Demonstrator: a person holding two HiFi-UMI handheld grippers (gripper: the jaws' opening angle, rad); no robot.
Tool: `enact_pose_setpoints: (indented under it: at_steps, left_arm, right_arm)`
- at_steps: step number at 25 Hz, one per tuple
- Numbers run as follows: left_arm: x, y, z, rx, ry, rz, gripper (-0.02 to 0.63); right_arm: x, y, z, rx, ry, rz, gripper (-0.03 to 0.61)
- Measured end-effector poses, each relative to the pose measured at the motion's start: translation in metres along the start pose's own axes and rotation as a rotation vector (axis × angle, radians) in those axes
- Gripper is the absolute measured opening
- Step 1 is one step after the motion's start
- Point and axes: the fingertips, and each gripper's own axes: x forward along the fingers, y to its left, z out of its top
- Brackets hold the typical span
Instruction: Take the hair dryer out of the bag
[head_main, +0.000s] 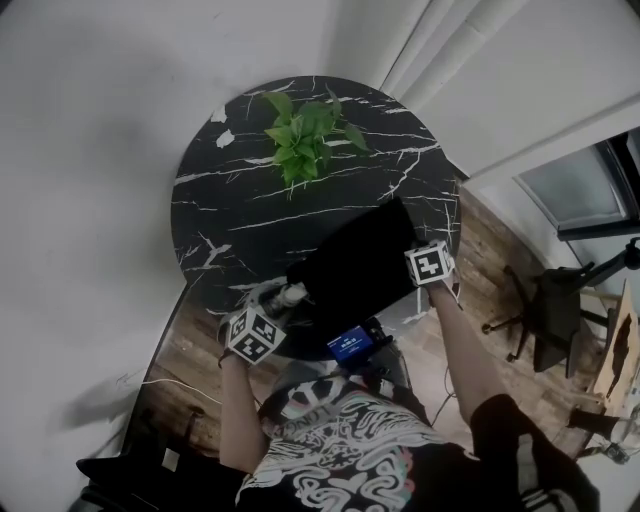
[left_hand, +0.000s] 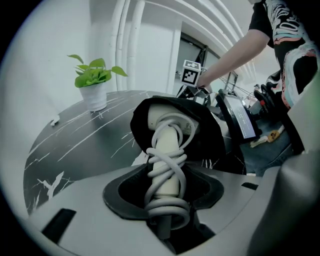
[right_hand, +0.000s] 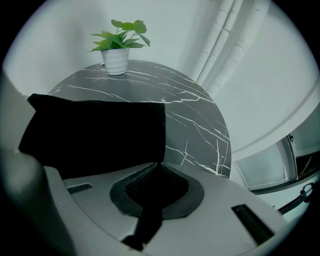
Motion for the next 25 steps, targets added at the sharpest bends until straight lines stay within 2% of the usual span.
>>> enact_pose_setpoints:
  at_steps: [4, 12, 16, 21, 25]
  left_arm:
    - [-0.011, 0.006, -0.013, -0.025, 0.004, 0.026, 0.206]
    - [-0.013, 0.007, -0.017, -0.036, 0.005, 0.028, 0.204]
    - [-0.013, 0.008, -0.016, -0.040, 0.001, 0.028, 0.204]
    - [-0.013, 0.008, -0.017, -0.040, 0.004, 0.023, 0.204]
    - [-0.017, 0.008, -0.020, -0.046, 0.004, 0.021, 0.204]
  right_arm:
    - [0.001, 0.003, -0.001, 0.009, 0.015, 0.005, 0.026]
    - [-0.002, -0.001, -0.001, -0.024, 0.036, -0.062, 0.026]
    - [-0.005, 0.000, 0.017, -0.072, -0.023, -0.083, 0.025]
    - [-0.004, -0.002, 0.009, -0.071, 0.006, -0.113, 0.025]
    - [-0.007, 0.002, 0.024, -0.102, -0.047, -0.107, 0.025]
